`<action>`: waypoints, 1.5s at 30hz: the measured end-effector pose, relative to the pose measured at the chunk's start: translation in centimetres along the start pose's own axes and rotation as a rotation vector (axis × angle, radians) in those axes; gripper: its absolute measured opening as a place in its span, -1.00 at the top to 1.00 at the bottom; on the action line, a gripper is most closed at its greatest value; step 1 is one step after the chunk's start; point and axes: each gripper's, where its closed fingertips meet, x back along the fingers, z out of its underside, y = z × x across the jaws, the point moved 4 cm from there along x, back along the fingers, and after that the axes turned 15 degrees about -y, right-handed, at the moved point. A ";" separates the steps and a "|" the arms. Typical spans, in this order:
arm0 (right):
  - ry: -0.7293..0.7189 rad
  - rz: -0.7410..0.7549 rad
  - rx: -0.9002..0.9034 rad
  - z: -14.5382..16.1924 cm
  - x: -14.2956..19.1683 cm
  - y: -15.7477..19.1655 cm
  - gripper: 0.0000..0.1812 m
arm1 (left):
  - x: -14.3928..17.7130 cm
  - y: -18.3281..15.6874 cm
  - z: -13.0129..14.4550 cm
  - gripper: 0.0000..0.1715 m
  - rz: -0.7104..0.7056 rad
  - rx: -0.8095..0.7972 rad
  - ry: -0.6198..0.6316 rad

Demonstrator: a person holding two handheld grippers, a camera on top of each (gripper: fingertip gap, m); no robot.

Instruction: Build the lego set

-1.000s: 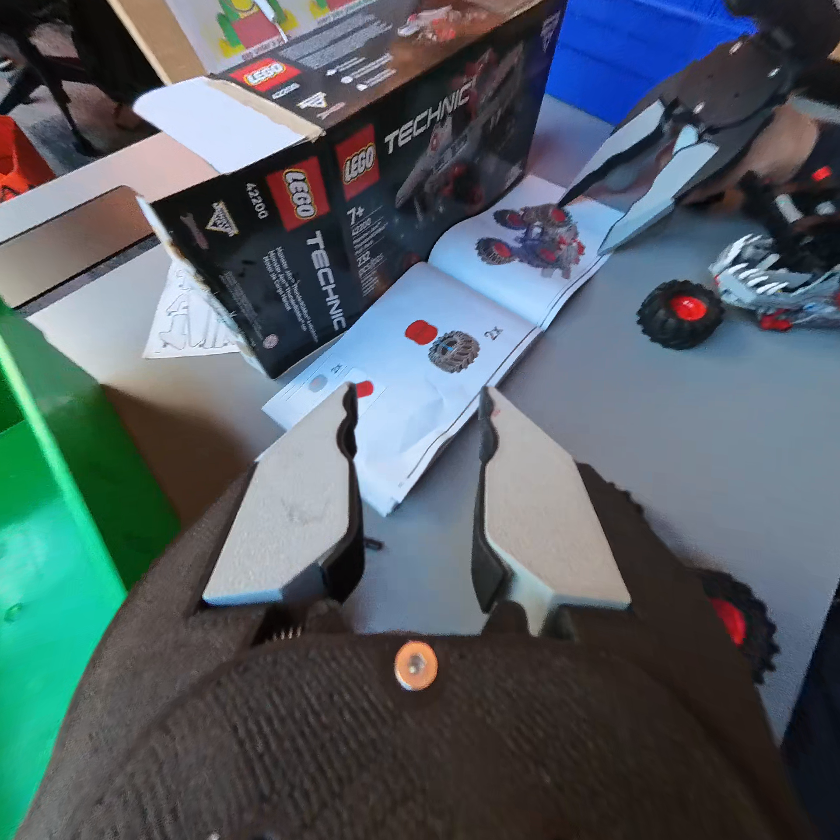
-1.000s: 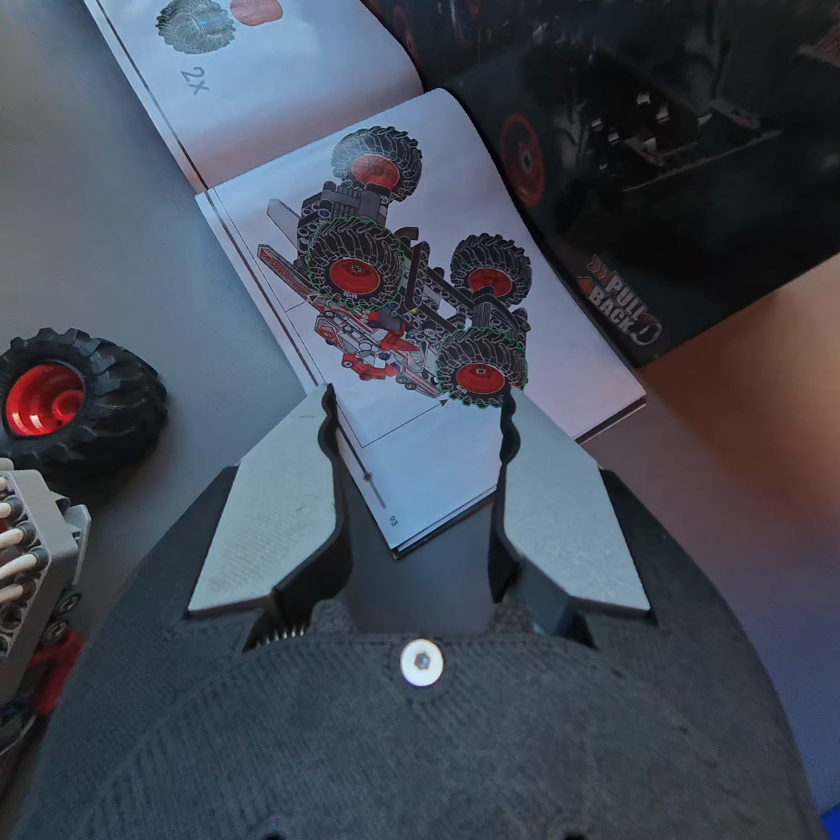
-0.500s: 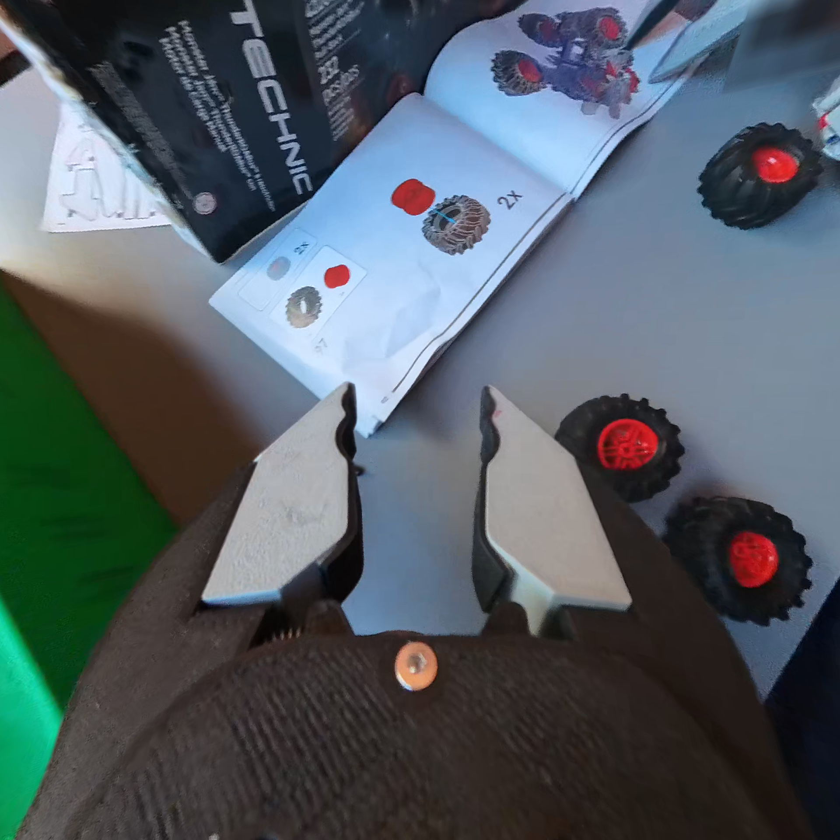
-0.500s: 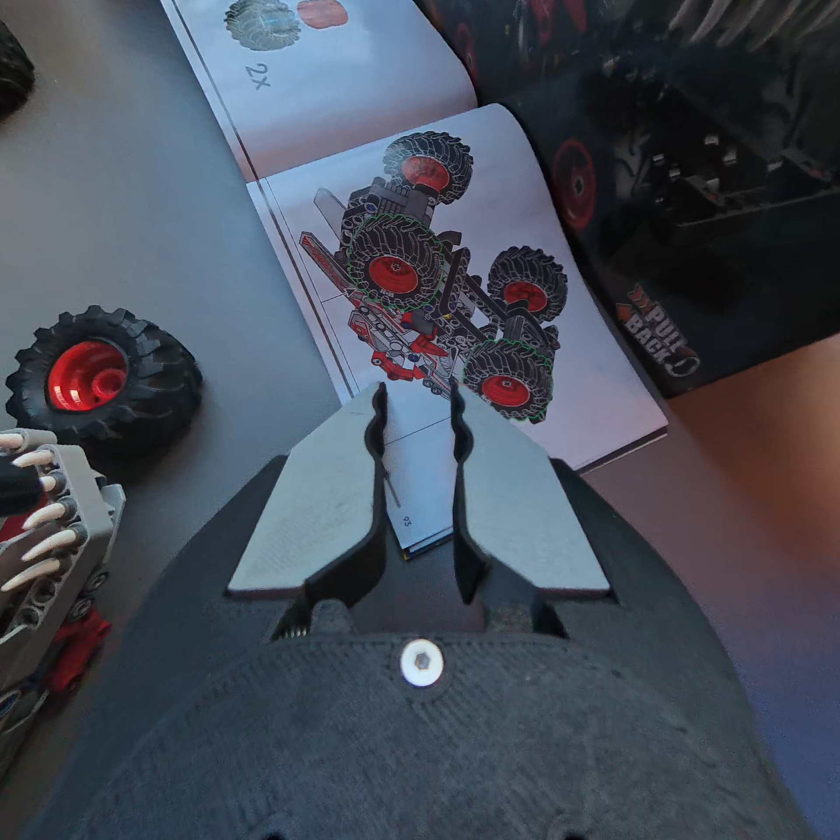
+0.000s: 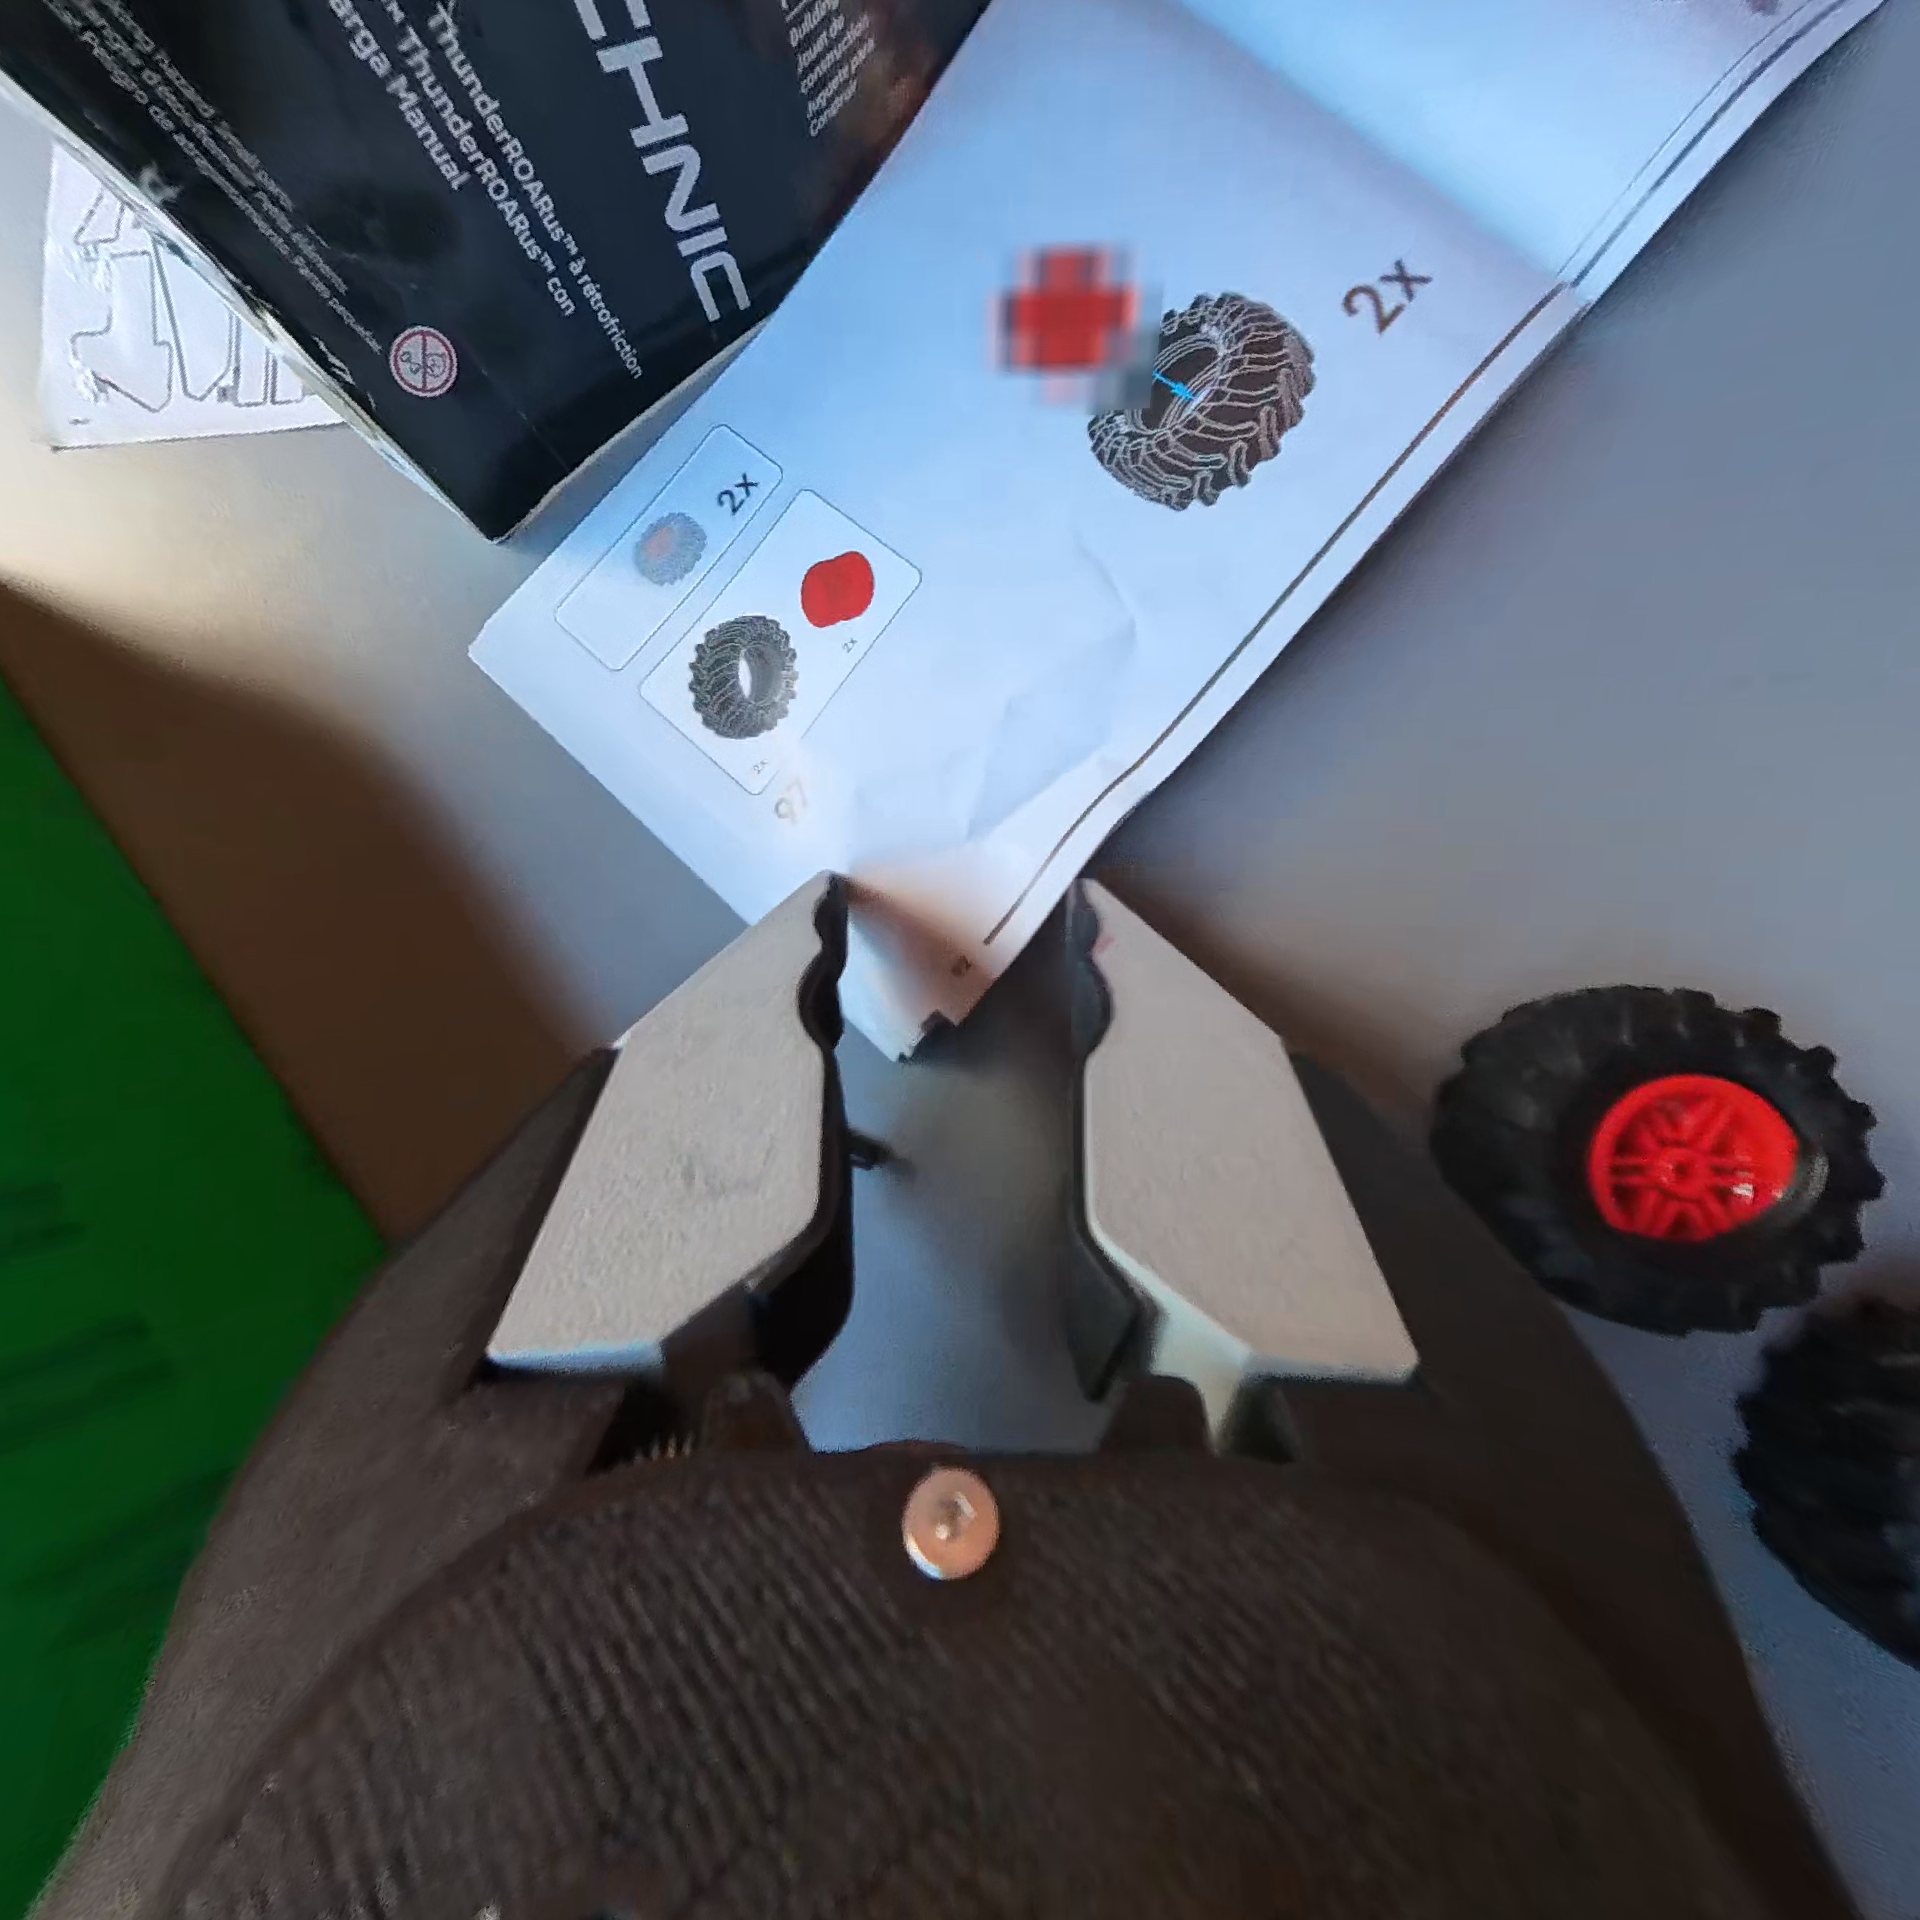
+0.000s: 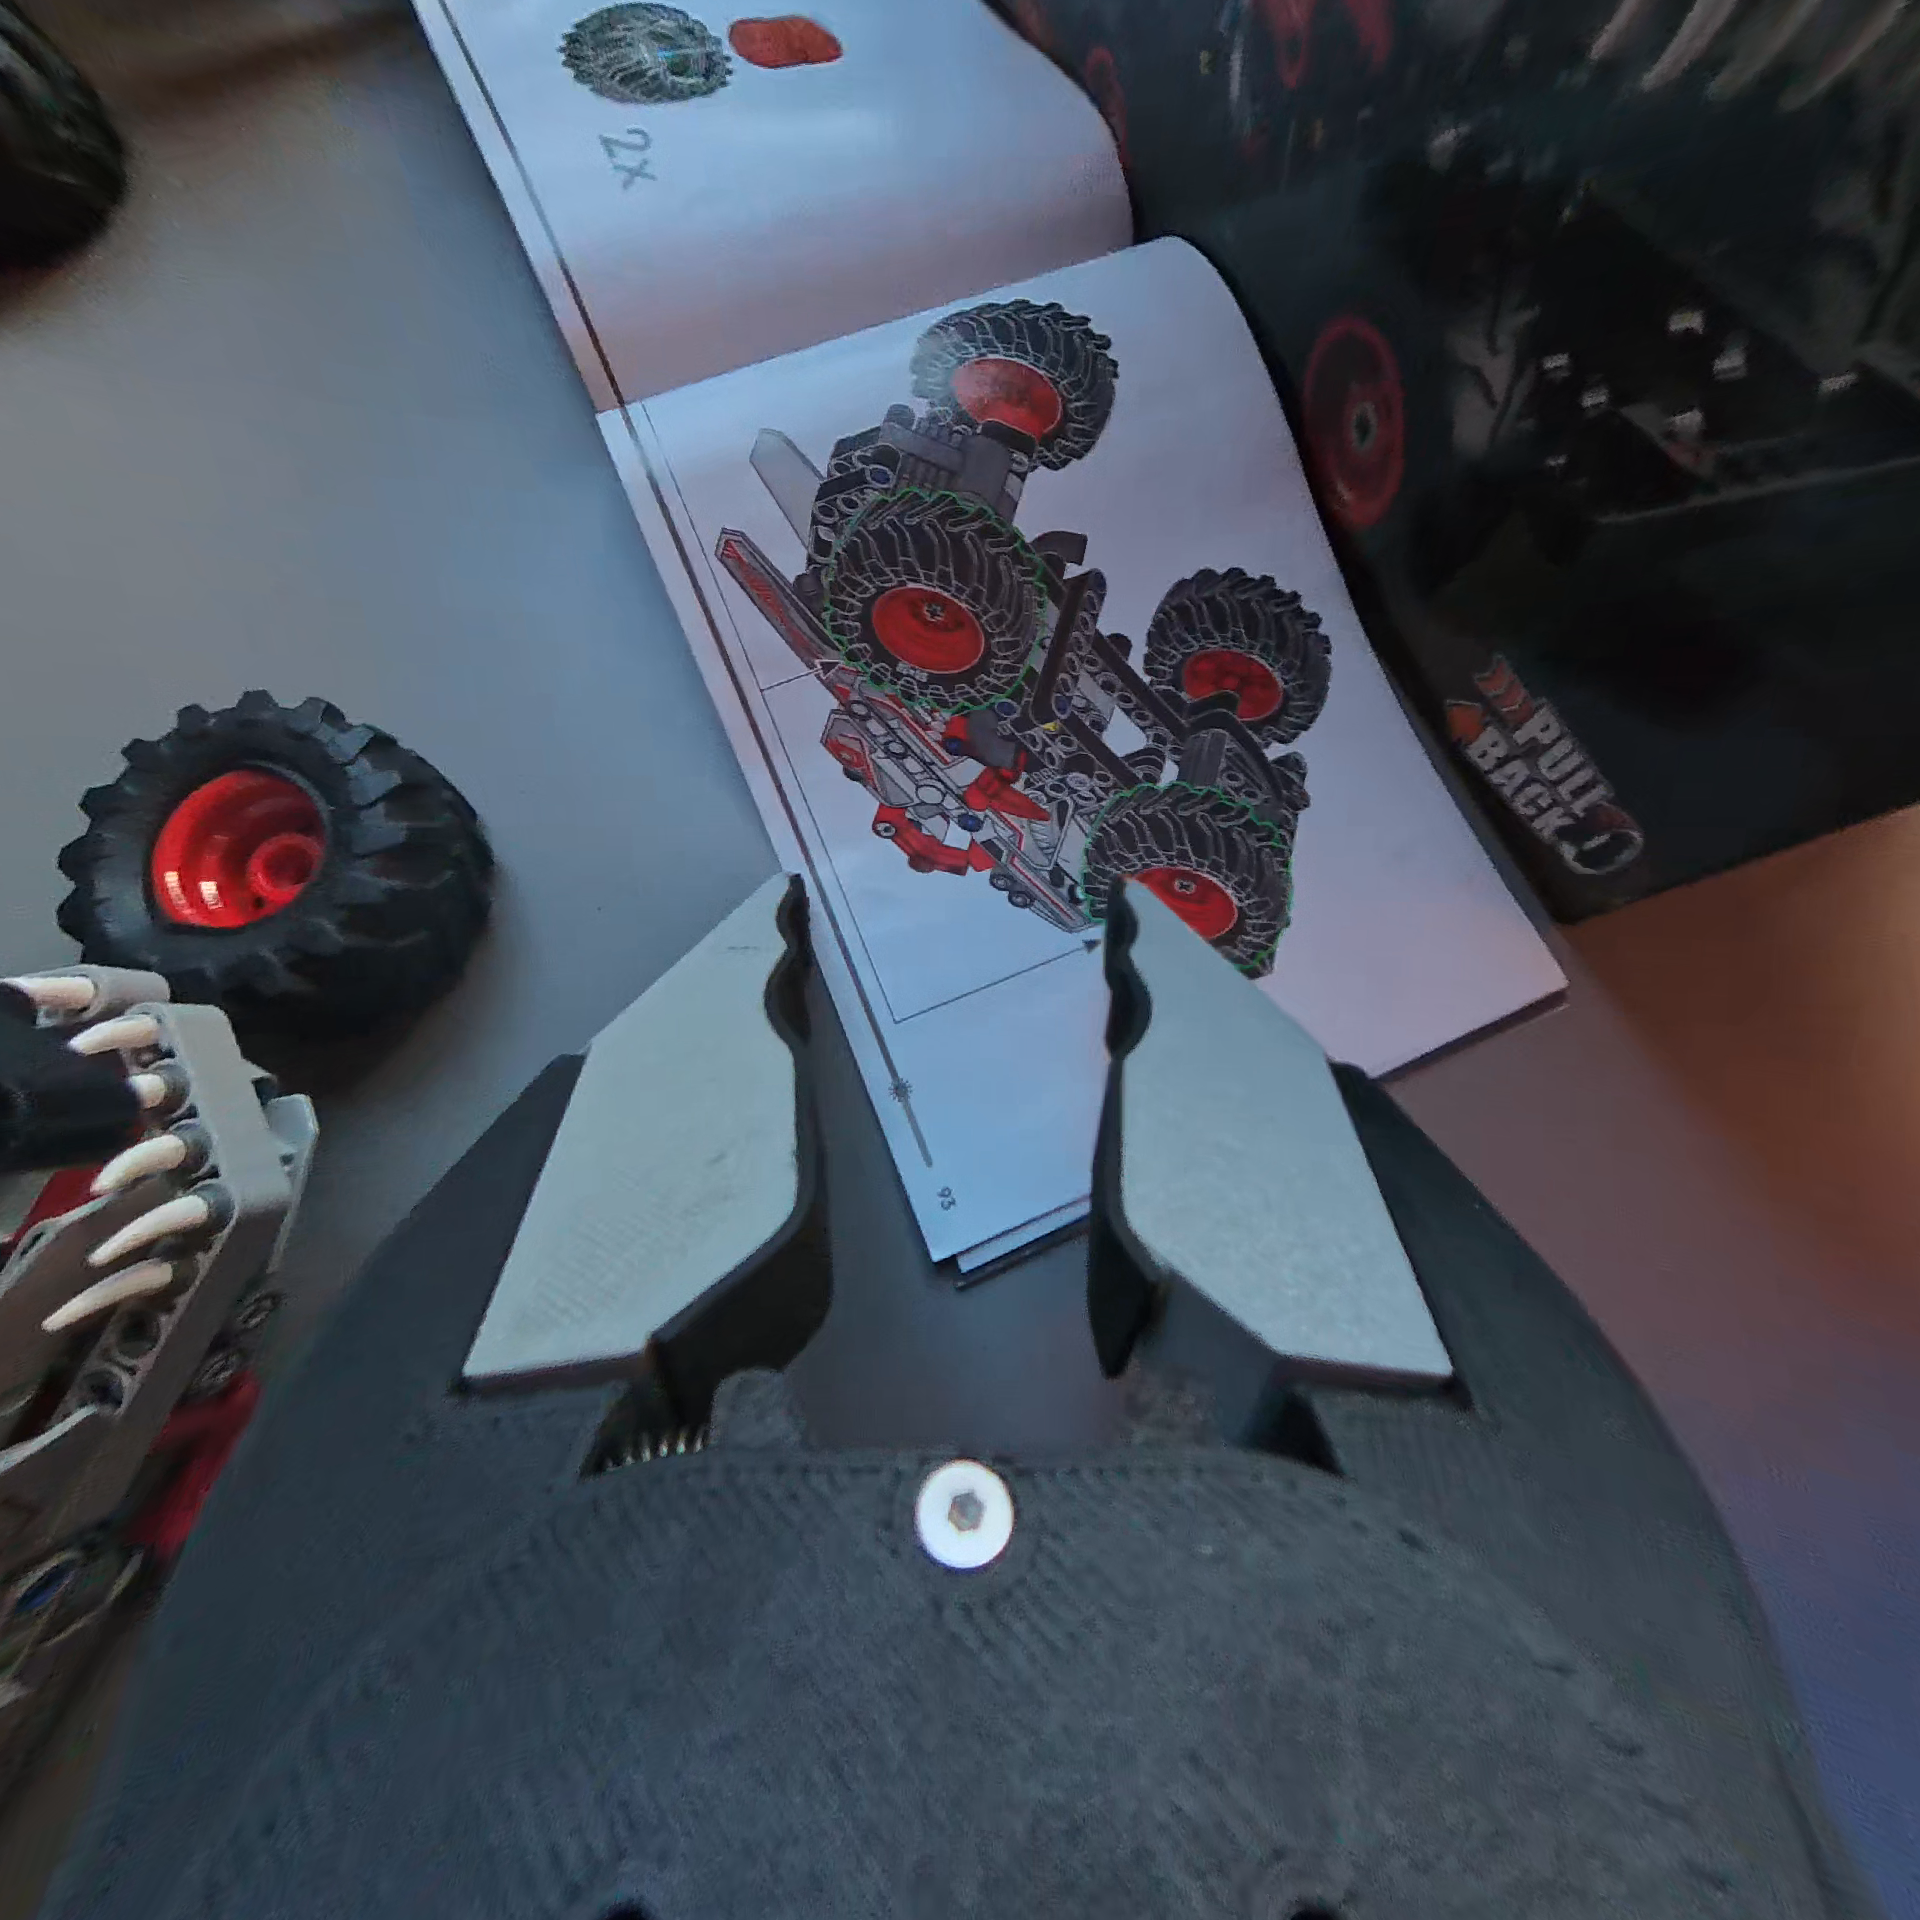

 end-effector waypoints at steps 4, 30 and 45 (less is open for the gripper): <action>-0.005 -0.010 0.001 0.0 0.1 0.1 0.57 | 0.2 -0.3 -1.2 0.74 0.036 0.027 -0.051; -0.119 -0.022 -0.118 -0.9 1.5 -1.0 0.47 | 0.1 -4.8 -13.9 1.00 0.025 -0.441 -0.321; -0.082 -0.040 -0.116 -0.5 1.2 -0.8 0.47 | -3.3 -10.4 -19.9 1.00 0.184 -1.035 -0.266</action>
